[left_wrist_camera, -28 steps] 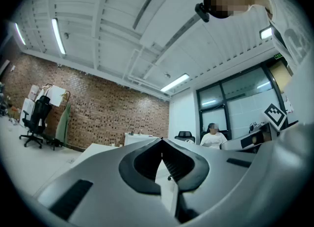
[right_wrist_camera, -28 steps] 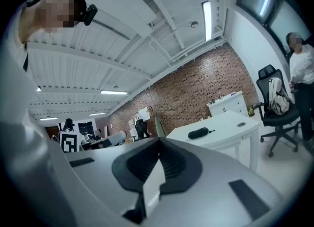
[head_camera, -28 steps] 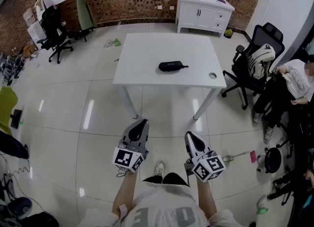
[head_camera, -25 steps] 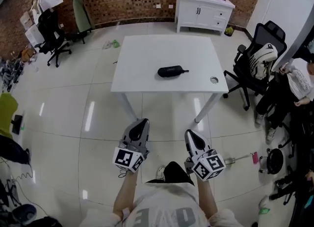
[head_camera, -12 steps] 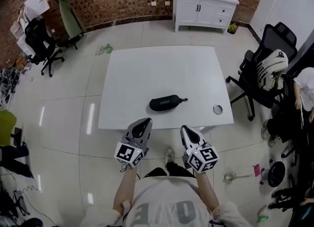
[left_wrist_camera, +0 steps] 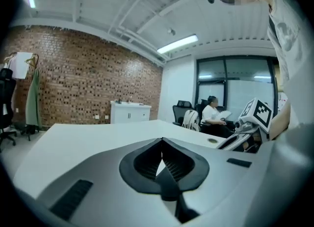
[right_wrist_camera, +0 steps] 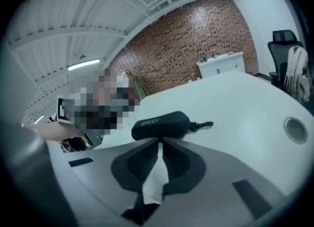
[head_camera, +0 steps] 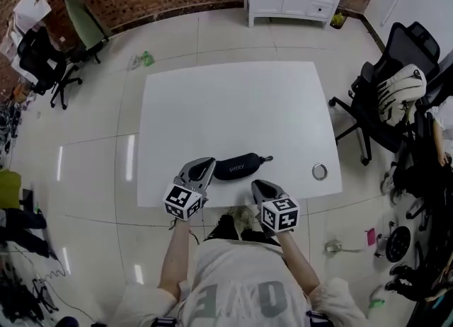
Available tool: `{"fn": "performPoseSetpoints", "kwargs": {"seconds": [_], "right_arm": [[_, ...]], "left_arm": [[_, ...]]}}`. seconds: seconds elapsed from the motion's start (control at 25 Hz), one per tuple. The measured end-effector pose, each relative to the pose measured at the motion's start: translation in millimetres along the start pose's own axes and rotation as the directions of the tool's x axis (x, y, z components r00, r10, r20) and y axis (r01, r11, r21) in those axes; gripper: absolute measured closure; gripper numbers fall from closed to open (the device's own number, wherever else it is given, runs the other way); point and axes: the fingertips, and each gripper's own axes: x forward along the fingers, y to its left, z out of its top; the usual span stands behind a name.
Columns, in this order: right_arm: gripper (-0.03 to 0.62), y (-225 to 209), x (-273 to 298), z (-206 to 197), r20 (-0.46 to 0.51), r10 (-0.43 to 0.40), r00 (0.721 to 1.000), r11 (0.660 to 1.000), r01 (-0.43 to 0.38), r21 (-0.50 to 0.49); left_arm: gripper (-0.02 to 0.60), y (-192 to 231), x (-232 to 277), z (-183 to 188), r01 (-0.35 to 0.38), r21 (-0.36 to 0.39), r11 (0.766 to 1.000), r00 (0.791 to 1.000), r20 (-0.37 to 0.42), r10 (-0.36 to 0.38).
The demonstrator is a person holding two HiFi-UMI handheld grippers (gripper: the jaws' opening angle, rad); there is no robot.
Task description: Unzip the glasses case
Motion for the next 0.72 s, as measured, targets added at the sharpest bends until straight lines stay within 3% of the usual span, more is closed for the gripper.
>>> {"fn": "performPoseSetpoints", "kwargs": {"seconds": [0.12, 0.32, 0.52, 0.72], "right_arm": [[0.594, -6, 21, -13, -0.098, -0.002, 0.995, 1.000, 0.002, 0.001], [0.592, -4, 44, -12, -0.147, 0.015, 0.989, 1.000, -0.016, -0.005], [0.592, -20, 62, 7, -0.139, -0.009, 0.990, 1.000, 0.009, 0.001], [0.592, -35, 86, 38, -0.120, -0.017, 0.993, 0.998, 0.010, -0.064]], "left_arm": [[0.577, 18, 26, -22, 0.064, -0.016, 0.998, 0.989, -0.134, -0.066], [0.578, 26, 54, -61, 0.210, -0.132, 0.969, 0.916, -0.319, -0.242], [0.578, 13, 53, -72, 0.289, -0.190, 0.938, 0.859, -0.382, -0.341], [0.578, -15, 40, -80, 0.378, -0.172, 0.910, 0.806, -0.422, -0.415]]}}
